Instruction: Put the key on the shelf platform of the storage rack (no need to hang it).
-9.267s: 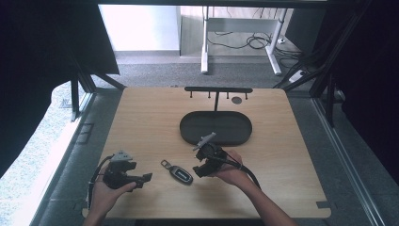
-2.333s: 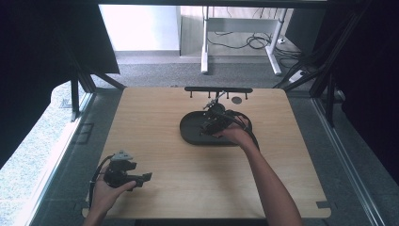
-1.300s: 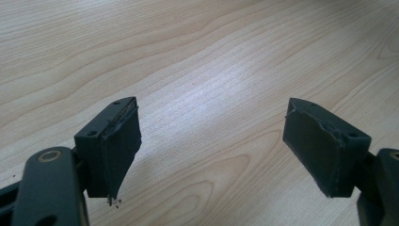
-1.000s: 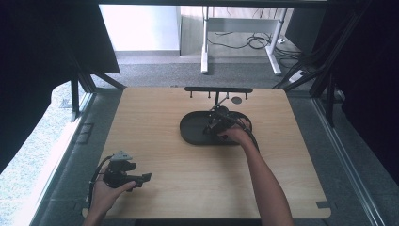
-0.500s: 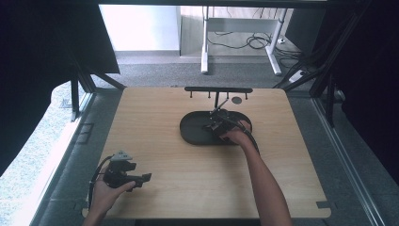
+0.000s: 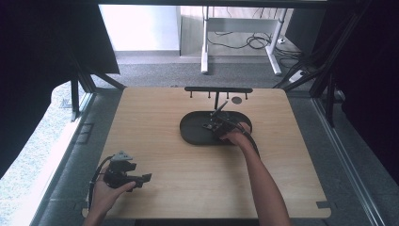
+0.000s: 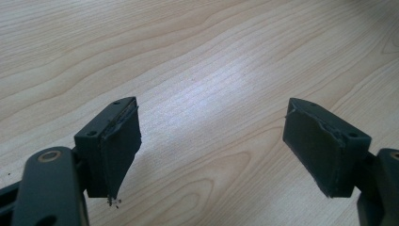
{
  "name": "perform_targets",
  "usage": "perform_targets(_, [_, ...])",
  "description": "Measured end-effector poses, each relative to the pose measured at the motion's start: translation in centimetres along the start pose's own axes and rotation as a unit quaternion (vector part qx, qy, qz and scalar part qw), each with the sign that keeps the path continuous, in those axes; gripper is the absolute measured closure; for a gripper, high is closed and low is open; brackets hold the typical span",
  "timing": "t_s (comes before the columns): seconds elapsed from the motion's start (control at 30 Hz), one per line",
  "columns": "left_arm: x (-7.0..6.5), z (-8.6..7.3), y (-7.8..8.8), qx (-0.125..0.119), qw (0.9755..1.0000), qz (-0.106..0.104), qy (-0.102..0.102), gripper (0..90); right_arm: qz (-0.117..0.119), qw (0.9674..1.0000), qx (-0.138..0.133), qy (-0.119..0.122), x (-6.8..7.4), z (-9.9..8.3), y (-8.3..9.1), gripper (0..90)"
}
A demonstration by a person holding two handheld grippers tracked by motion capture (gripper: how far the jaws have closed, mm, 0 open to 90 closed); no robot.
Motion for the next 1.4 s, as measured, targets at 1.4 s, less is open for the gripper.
perform_targets(1.4, [-0.3,0.1,0.1,0.001,1.0,0.007,-0.002,19.8,0.068,0.989,-0.13,-0.02,1.5,-13.2,8.5,34.0])
Point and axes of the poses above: each handheld gripper's, and its own axes: y roughly backward along the jaws, z roughly out of its top, x roughly to its left, the point moved 5 cm from there along -y, roughly forward along the jaws, and after that the axes turned 9 degrees about -y, right-handed, at the moved point
